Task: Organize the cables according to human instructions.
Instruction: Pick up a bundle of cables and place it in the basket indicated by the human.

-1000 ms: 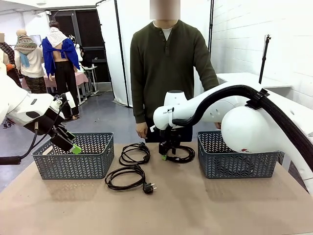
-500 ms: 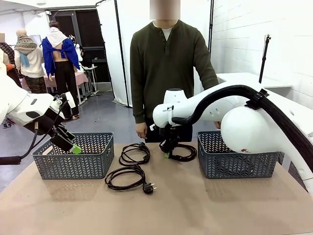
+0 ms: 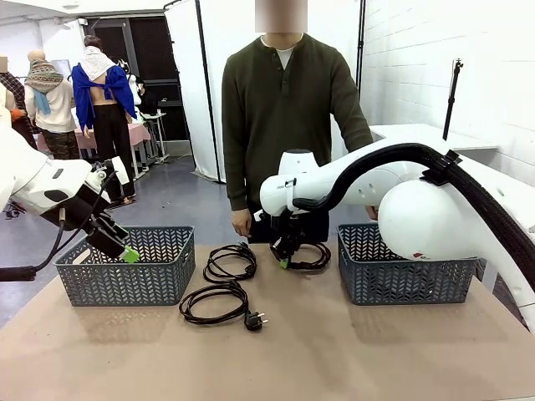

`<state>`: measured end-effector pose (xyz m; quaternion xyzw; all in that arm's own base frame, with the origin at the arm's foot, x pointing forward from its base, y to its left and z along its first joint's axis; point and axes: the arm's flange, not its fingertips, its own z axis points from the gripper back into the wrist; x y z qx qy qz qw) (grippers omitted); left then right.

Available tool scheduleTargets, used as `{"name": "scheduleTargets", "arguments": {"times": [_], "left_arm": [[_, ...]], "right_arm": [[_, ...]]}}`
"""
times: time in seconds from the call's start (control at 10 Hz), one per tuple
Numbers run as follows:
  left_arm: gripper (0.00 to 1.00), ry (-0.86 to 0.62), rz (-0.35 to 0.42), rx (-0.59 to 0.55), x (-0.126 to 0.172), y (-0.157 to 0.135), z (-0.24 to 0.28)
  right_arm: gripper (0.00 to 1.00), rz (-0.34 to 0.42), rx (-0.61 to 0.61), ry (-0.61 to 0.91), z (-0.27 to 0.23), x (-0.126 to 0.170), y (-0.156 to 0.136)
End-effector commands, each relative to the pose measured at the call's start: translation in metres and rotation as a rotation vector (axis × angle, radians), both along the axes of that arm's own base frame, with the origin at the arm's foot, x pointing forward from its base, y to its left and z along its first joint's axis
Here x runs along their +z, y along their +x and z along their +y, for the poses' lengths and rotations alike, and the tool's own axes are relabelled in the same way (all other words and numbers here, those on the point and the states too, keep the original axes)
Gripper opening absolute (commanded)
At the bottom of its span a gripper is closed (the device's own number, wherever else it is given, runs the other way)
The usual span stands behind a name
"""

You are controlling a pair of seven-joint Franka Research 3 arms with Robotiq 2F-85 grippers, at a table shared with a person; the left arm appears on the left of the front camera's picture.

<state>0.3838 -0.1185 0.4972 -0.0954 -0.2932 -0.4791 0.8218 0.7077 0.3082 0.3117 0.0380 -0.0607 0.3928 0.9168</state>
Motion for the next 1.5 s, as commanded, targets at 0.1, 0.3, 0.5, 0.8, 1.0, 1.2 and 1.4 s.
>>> {"name": "scheduleTargets", "arguments": {"times": [0.1, 0.3, 0.5, 0.8, 1.0, 1.2, 1.4], "left_arm": [[1.00, -0.016, 0.003, -0.021, -0.002, 0.002, 0.004], [1.00, -0.016, 0.003, -0.021, -0.002, 0.002, 0.004], [1.00, -0.016, 0.003, -0.021, -0.002, 0.002, 0.004], [1.00, -0.016, 0.003, -0.021, -0.002, 0.002, 0.004], [1.00, -0.016, 0.003, -0.021, -0.002, 0.002, 0.004], [1.00, -0.016, 0.003, -0.021, -0.002, 0.002, 0.004], [1.00, -0.016, 0.003, -0.021, -0.002, 0.002, 0.004]], "right_arm": [[0.00, -0.029, 0.087, 0.053, -0.003, 0.057, -0.022], [0.00, 0.003, 0.236, 0.042, -0.009, 0.091, -0.044], [0.00, 0.026, 0.379, 0.039, -0.020, 0.120, -0.070], [0.00, 0.026, 0.596, -0.044, -0.055, 0.155, -0.105], [0.00, 0.024, 0.691, -0.063, -0.083, 0.165, -0.115], [0.00, 0.065, 0.774, -0.016, -0.114, 0.170, -0.119], [0.00, 0.095, 0.781, 0.003, -0.124, 0.169, -0.118]]}}
